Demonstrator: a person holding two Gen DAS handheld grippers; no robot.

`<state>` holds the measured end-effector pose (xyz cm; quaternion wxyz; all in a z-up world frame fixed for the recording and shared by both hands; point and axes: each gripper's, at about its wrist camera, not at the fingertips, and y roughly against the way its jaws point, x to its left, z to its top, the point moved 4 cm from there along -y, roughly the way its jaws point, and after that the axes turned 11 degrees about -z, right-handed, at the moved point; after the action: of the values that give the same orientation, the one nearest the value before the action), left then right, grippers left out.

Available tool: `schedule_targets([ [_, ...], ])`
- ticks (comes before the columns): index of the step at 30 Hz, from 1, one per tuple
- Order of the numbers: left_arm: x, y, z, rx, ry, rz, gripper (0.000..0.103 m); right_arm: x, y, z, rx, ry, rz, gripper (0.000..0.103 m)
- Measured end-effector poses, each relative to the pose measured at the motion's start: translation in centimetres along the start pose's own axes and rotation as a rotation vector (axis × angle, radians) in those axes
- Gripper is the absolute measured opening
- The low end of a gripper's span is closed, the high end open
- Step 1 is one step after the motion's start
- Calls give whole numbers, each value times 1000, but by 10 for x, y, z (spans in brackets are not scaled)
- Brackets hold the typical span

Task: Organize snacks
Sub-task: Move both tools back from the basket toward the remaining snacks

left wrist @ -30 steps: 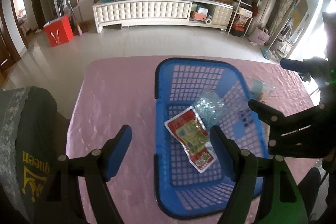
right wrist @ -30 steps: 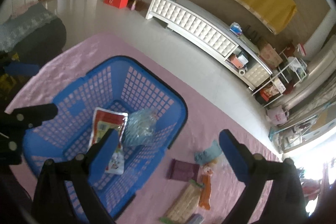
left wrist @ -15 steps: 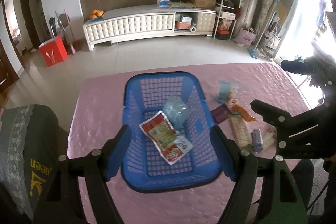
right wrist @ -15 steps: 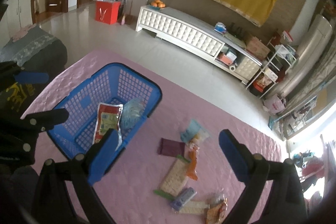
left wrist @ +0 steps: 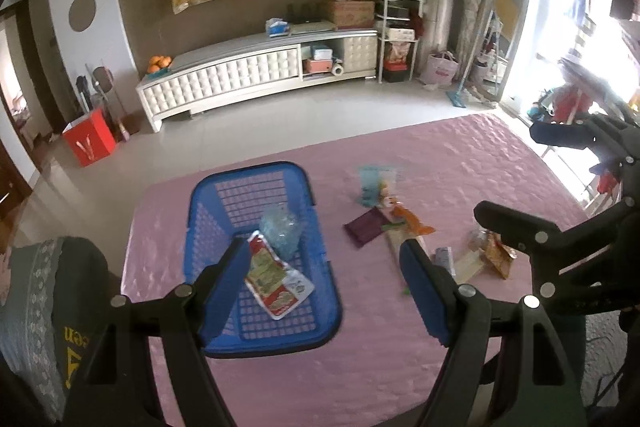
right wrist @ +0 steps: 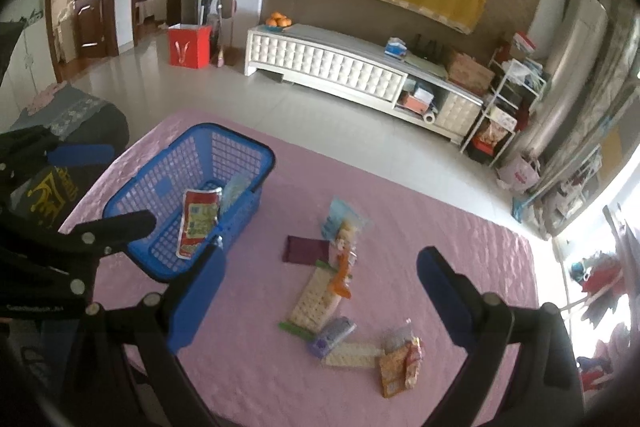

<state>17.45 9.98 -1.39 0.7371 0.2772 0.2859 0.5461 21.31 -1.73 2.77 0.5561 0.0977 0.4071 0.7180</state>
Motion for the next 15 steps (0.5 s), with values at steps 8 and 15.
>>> schedule_targets([
  [8, -47, -22, 2, 25, -54, -22, 75, -37, -2, -30, 38, -69, -7, 98],
  [15, -80, -53, -2, 73, -77, -58, 75, -64, -15, -54, 81, -107, -7, 98],
])
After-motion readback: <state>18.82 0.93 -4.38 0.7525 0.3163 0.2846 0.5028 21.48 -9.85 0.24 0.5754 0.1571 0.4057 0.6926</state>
